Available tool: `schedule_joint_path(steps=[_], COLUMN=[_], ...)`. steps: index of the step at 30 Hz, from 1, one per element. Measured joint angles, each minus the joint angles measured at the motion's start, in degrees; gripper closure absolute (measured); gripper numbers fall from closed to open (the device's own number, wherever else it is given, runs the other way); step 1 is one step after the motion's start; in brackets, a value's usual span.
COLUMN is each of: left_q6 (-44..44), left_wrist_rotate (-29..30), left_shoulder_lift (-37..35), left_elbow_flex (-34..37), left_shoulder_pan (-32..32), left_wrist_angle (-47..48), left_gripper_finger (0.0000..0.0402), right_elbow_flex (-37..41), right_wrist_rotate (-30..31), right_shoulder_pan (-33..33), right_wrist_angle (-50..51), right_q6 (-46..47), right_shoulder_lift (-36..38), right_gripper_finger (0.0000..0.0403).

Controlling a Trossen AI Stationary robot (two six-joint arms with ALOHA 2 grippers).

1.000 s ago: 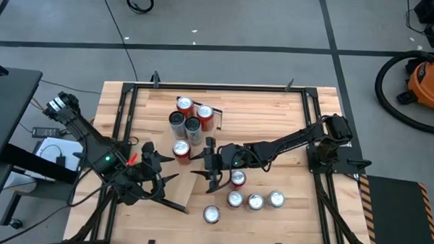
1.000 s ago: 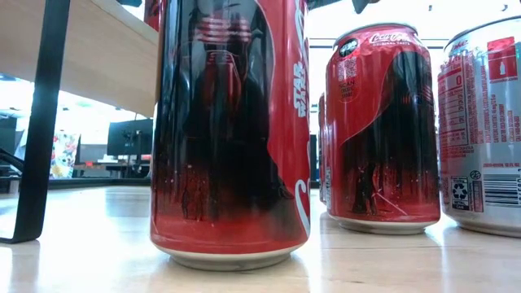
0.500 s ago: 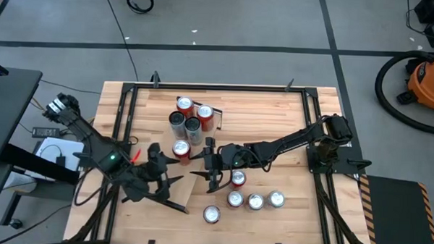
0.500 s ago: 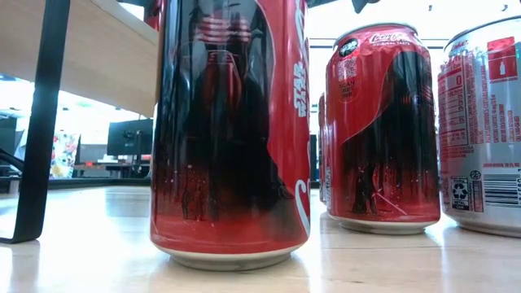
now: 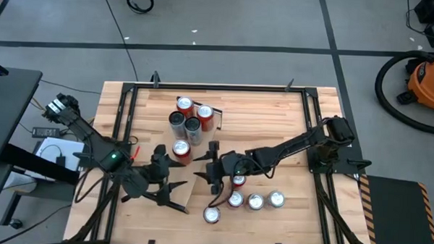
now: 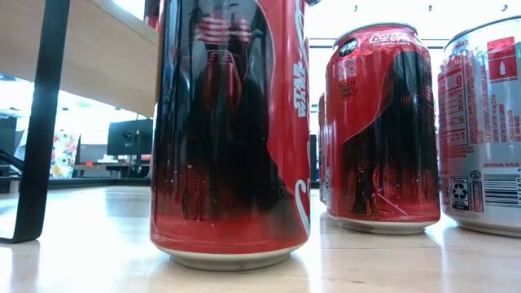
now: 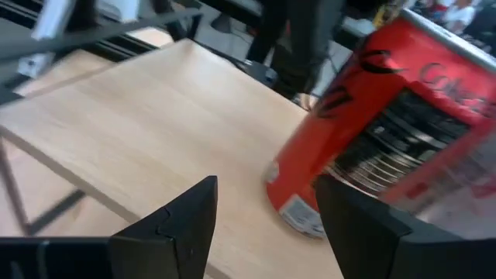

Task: Place canned beverage on shelf
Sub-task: Put the top red soda can on the shelf

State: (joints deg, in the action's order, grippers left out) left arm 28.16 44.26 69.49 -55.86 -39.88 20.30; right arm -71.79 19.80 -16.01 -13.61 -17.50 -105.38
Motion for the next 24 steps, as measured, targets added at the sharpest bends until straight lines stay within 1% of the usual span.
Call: schedule_joint_path(steps=[2, 5, 7, 11, 13, 16, 18, 22, 24], left_q6=[-2.1, -6.3, -9.7, -17.2, -20.2, -24.1, -26.1, -29.3, -29.4], left_wrist_rotate=[0.0, 0.1, 0.2, 0.1, 0.1, 0.3, 1.4, 4.1, 5.9], left_shoulder_lift=[0.0, 0.0, 0.0, 0.0, 0.0, 0.0, 0.0, 0.0, 0.0], left_elbow_flex=[0.0, 0.0, 0.0, 0.0, 0.0, 0.0, 0.0, 0.0, 0.0], left_shoulder_pan=[-0.3, -0.8, -1.1, -2.1, -2.7, -3.6, -4.2, -5.4, -5.9], left_wrist_angle=[-1.6, -4.4, -6.5, -11.1, -13.7, -17.1, -18.8, -21.3, -21.6], left_gripper_finger=[0.0132, 0.0132, 0.0132, 0.0132, 0.0132, 0.0132, 0.0132, 0.0132, 0.0132], right_elbow_flex=[0.0, -1.2, -2.1, -3.0, -3.3, -3.4, -3.3, -3.3, -3.3], right_wrist_rotate=[3.5, 10.1, 12.8, 14.4, 16.5, 17.0, 17.5, 17.7, 17.7], right_shoulder_pan=[-0.8, -2.7, -3.9, -4.8, -4.7, -3.7, -3.5, -3.3, -3.4], right_wrist_angle=[0.0, 1.4, 2.7, 3.4, 3.0, 1.4, 1.5, -3.3, -6.1], right_q6=[-1.2, -6.2, -8.8, -10.7, -13.9, -19.2, -22.0, -27.8, -30.1], right_shoulder_lift=[0.0, -0.3, -0.5, -0.5, -0.5, -1.4, -2.0, -4.4, -5.9], right_gripper_finger=[0.0175, 0.0176, 0.0177, 0.0178, 0.0178, 0.0178, 0.0178, 0.0179, 0.0179])
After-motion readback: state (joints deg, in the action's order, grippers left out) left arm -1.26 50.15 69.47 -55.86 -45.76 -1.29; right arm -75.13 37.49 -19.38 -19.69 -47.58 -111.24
